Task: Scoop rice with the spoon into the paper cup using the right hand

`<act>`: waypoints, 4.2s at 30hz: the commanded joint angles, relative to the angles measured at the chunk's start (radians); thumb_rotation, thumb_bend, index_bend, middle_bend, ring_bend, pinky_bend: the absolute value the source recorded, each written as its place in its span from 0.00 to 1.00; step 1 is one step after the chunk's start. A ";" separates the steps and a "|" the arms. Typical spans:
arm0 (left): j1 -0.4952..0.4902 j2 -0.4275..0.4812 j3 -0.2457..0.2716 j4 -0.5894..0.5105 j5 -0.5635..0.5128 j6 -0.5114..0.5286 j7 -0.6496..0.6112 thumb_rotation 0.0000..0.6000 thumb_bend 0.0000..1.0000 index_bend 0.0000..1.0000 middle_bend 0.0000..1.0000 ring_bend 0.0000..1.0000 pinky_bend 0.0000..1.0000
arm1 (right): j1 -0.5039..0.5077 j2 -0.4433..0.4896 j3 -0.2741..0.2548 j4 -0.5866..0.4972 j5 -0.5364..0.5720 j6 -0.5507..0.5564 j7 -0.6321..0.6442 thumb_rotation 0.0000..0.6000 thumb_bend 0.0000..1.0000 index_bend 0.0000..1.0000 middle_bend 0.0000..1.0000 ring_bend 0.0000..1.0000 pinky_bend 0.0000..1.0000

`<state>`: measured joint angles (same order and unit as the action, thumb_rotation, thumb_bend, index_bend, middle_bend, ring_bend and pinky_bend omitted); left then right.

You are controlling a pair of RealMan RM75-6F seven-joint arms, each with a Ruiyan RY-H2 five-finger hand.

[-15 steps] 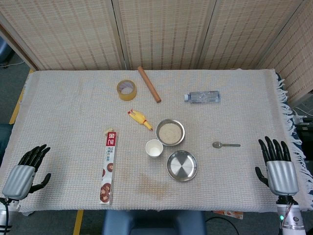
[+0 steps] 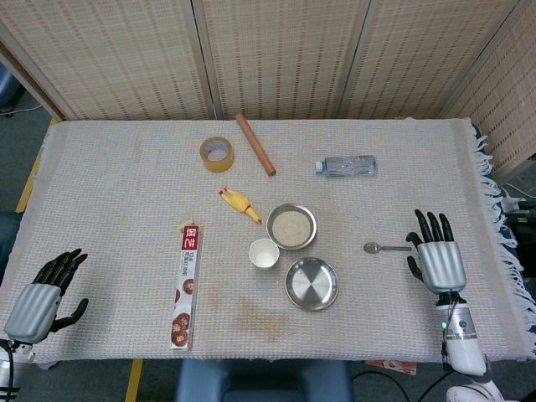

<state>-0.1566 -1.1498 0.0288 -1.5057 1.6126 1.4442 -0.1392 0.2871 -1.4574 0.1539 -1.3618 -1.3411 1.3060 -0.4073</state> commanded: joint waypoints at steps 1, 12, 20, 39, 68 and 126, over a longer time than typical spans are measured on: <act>0.000 0.003 0.000 0.002 0.000 0.000 -0.007 1.00 0.39 0.00 0.00 0.00 0.12 | 0.058 -0.087 0.026 0.119 0.065 -0.090 0.003 1.00 0.29 0.47 0.08 0.00 0.00; 0.000 0.005 0.003 0.002 -0.012 -0.015 -0.002 1.00 0.39 0.00 0.00 0.00 0.12 | 0.116 -0.195 0.027 0.335 0.101 -0.193 0.062 1.00 0.30 0.49 0.09 0.00 0.00; -0.005 0.003 0.002 0.004 -0.020 -0.029 -0.003 1.00 0.40 0.00 0.00 0.00 0.12 | 0.143 -0.242 0.023 0.416 0.105 -0.234 0.088 1.00 0.30 0.52 0.10 0.00 0.00; -0.006 0.005 0.004 0.007 -0.017 -0.031 -0.007 1.00 0.41 0.00 0.00 0.00 0.13 | 0.160 -0.275 0.017 0.450 0.115 -0.258 0.087 1.00 0.30 0.52 0.10 0.00 0.00; -0.006 0.007 0.006 0.006 -0.010 -0.025 -0.013 1.00 0.42 0.00 0.00 0.00 0.13 | 0.155 -0.288 0.008 0.450 0.096 -0.221 0.093 1.00 0.31 0.58 0.24 0.00 0.00; -0.004 0.013 0.010 0.001 -0.001 -0.019 -0.026 1.00 0.41 0.00 0.00 0.00 0.13 | 0.197 -0.237 0.058 0.359 0.064 -0.143 0.012 1.00 0.34 0.83 0.55 0.17 0.11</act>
<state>-0.1605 -1.1366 0.0391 -1.5044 1.6109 1.4251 -0.1651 0.4707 -1.7156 0.2012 -0.9711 -1.2676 1.1503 -0.3684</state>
